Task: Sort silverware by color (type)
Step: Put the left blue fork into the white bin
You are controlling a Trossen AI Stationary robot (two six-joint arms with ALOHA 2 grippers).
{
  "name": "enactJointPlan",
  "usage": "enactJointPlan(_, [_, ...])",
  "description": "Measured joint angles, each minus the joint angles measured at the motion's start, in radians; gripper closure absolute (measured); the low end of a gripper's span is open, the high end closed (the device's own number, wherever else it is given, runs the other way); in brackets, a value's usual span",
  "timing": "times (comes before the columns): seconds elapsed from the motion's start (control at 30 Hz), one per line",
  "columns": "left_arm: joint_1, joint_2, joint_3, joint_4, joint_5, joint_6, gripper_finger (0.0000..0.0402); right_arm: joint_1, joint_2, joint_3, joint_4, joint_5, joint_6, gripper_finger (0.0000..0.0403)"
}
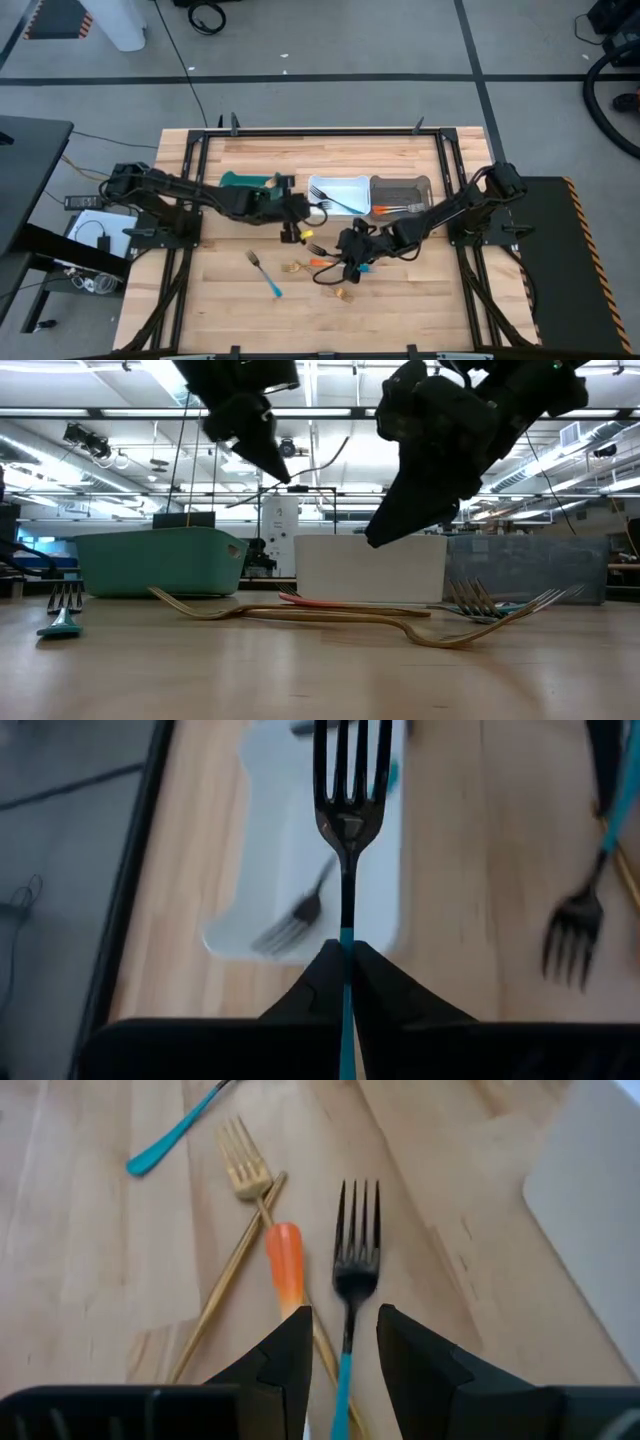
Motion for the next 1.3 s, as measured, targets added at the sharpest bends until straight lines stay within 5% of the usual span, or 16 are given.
enactJointPlan(0.4, [0.135,0.016,-0.051,0.356,0.177,0.073,0.0385,0.079,-0.027,0.0,-0.07,0.073,0.072,0.0282])
enactJointPlan(0.73, [0.191,0.143,-0.051,0.61,0.26,0.014,0.0385,0.187,-0.164,-0.001,-0.318,0.26,0.262,0.0282])
enactJointPlan(0.97, [0.239,0.212,-0.049,0.634,0.261,-0.065,0.0385,0.248,-0.188,0.0,-0.448,0.373,0.394,0.0282])
enactJointPlan(1.3, [0.276,0.282,-0.05,0.586,0.32,-0.117,0.0385,0.261,-0.167,0.0,-0.428,0.385,0.432,0.0282])
